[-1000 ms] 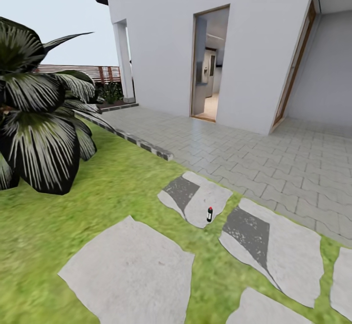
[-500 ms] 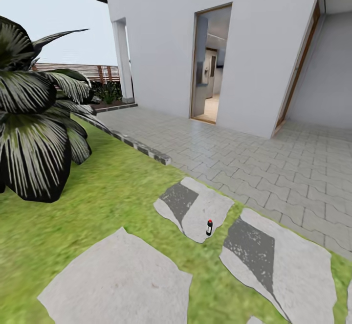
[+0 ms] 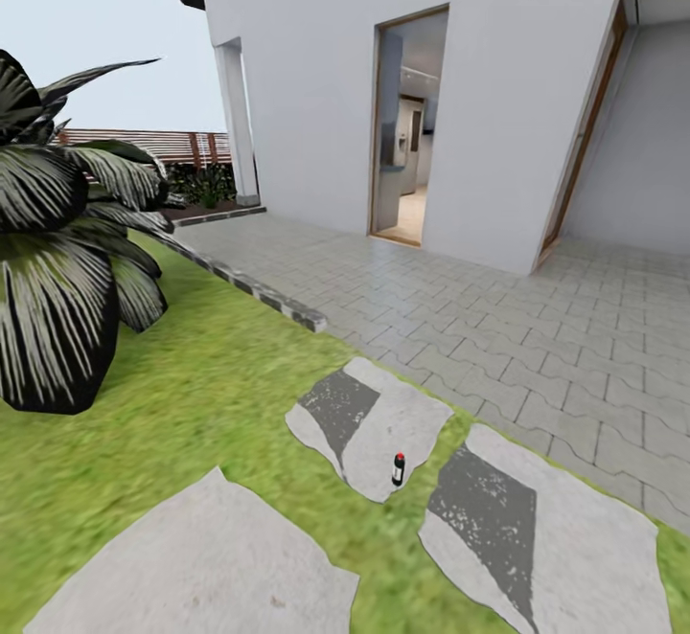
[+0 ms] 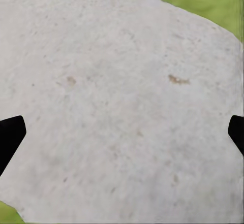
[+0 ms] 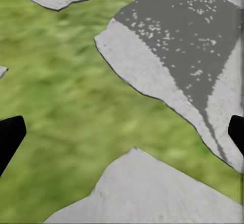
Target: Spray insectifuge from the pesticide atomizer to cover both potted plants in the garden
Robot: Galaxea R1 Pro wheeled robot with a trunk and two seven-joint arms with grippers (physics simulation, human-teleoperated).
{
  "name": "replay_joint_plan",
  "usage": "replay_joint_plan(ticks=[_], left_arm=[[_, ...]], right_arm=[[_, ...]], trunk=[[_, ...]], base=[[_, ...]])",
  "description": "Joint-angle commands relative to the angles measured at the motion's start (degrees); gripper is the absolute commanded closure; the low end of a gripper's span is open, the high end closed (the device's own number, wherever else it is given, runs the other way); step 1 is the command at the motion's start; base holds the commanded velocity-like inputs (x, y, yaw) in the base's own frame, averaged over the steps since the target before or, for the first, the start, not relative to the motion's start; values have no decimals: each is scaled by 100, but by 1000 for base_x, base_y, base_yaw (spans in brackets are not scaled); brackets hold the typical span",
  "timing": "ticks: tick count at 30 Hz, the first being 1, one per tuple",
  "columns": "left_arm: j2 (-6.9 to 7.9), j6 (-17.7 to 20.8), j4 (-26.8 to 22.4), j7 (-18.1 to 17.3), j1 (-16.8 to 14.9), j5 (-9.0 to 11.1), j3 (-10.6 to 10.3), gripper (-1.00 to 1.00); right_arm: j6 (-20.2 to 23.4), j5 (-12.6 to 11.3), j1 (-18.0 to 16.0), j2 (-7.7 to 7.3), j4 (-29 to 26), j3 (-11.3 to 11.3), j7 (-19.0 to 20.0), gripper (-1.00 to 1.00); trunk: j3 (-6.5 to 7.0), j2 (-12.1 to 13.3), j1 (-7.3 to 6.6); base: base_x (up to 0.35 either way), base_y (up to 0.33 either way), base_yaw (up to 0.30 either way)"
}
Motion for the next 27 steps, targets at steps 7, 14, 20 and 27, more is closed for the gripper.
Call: replay_joint_plan(ticks=[7, 14, 20, 27], left_arm=[[0, -18, 5, -1, -3, -10, 17, -100], [0, -19, 5, -1, -3, -9, 18, -100], [1, -21, -2, -1, -3, -4, 18, -100], [8, -22, -12, -8, -3, 0, 18, -100]], right_arm=[[-17, 12, -3, -5, 5, -3, -2, -100], [-16, 4, -4, -8, 5, -8, -2, -100], [-12, -7, -4, 12, -24, 3, -2, -100], [-9, -39, -4, 26, -60, 5, 5, -100]], trunk=[[-5, -2, 1], [-5, -2, 1], [-5, -2, 1], [10, -2, 1]], base=[[235, -196, 0], [192, -128, 0], [36, -18, -1], [3, -2, -186]])
